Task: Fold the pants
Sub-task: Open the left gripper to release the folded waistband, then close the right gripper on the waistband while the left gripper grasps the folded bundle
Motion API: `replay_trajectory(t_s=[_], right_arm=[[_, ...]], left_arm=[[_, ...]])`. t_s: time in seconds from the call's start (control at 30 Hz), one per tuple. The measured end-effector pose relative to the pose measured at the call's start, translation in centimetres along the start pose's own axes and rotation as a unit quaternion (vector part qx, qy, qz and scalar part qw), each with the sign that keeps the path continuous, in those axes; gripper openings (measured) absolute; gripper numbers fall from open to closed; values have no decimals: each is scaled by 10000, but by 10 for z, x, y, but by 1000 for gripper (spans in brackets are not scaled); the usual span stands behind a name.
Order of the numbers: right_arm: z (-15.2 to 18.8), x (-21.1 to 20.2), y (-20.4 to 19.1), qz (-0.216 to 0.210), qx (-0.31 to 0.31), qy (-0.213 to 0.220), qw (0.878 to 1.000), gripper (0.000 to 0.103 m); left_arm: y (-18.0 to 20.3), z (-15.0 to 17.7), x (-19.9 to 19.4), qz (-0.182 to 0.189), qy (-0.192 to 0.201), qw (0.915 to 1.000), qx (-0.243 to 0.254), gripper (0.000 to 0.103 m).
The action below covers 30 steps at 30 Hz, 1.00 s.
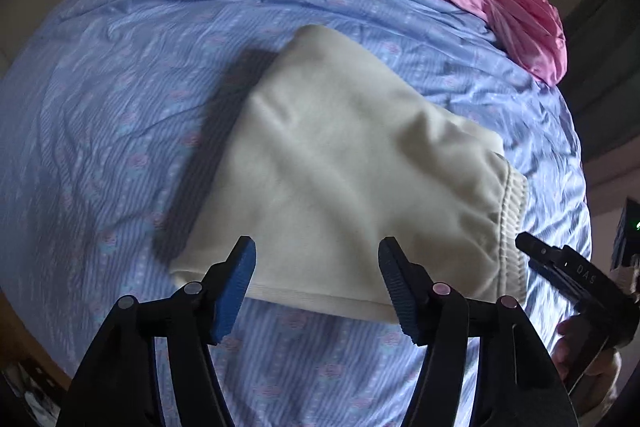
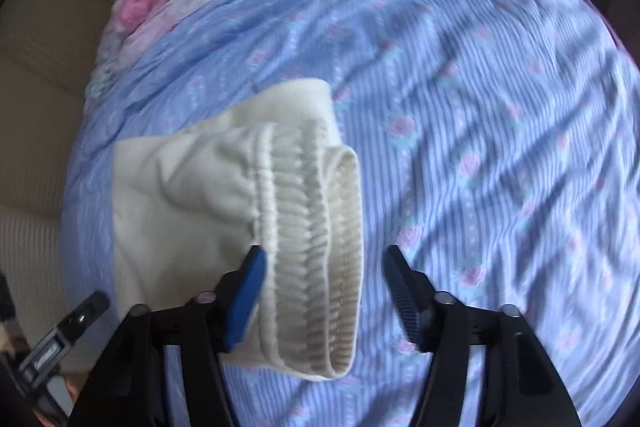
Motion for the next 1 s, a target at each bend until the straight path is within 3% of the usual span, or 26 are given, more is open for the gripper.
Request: replay_trajectory(t_s=[0.37, 0.73, 1.0], right_arm=[[24, 37, 23, -591, 912, -428, 9932, 82], [21, 63, 13, -628, 858, -665, 9921, 85], [19, 79, 8, -764, 824, -821, 9903, 96]], left_arm=[[-3, 0, 2, -73, -37, 9999, 122, 64], [-10, -1, 1, -219, -66, 9997, 45, 64], [-15, 2, 1, -239, -107, 9997, 9, 64]])
Point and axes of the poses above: each gripper's, at about its wrist camera, not at the fingertips, and x roughly the way its jaws point, y to its right, z to its underside, the point moved 3 cm from there along x, roughly the way its jaws point
